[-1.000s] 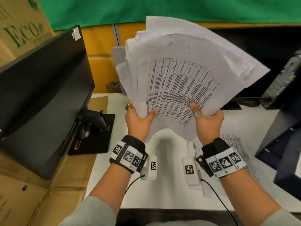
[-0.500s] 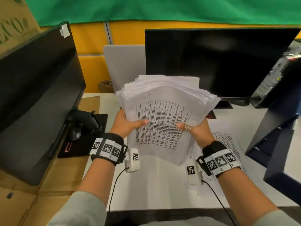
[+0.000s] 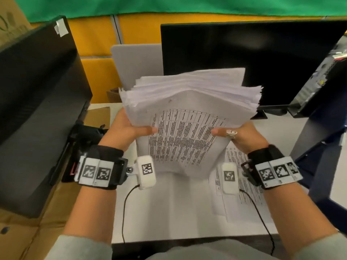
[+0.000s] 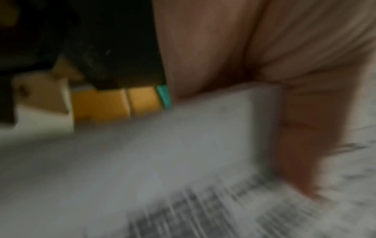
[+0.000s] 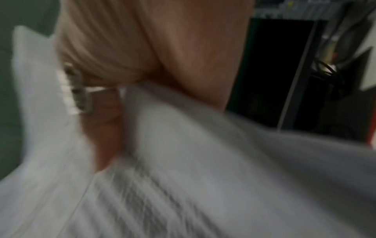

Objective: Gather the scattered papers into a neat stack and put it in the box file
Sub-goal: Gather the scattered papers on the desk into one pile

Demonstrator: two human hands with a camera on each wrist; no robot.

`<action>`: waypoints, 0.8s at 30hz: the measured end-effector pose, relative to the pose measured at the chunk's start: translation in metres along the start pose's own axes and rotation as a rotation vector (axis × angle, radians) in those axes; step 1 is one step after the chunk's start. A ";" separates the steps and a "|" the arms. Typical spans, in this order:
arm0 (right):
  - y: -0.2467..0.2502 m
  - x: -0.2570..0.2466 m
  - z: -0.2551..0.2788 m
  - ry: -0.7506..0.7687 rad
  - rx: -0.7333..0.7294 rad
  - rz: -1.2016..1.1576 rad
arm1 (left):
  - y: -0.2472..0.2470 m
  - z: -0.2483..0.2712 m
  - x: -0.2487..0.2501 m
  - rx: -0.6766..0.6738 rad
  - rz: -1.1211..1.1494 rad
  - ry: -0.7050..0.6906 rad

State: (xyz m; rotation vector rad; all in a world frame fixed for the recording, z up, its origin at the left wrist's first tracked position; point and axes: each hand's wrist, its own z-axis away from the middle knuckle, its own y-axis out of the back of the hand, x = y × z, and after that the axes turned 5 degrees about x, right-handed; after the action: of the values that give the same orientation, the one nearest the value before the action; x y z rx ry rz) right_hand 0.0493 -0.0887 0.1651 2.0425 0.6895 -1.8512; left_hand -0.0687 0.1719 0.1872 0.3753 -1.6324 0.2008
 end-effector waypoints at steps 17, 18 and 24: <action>0.079 0.148 0.021 -0.944 0.367 1.217 | -0.019 -0.009 -0.027 0.379 0.017 -0.001; 0.074 0.160 0.030 -1.015 0.380 1.247 | -0.019 -0.008 -0.027 0.370 0.012 -0.014; 0.068 0.155 0.041 -0.747 0.460 1.419 | -0.008 -0.007 -0.028 0.271 0.020 -0.089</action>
State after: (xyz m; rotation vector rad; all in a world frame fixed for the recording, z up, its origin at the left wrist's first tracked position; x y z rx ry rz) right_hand 0.0598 -0.1443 0.0004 1.1061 -1.1618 -1.5475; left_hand -0.0573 0.1699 0.1595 0.5806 -1.7009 0.4282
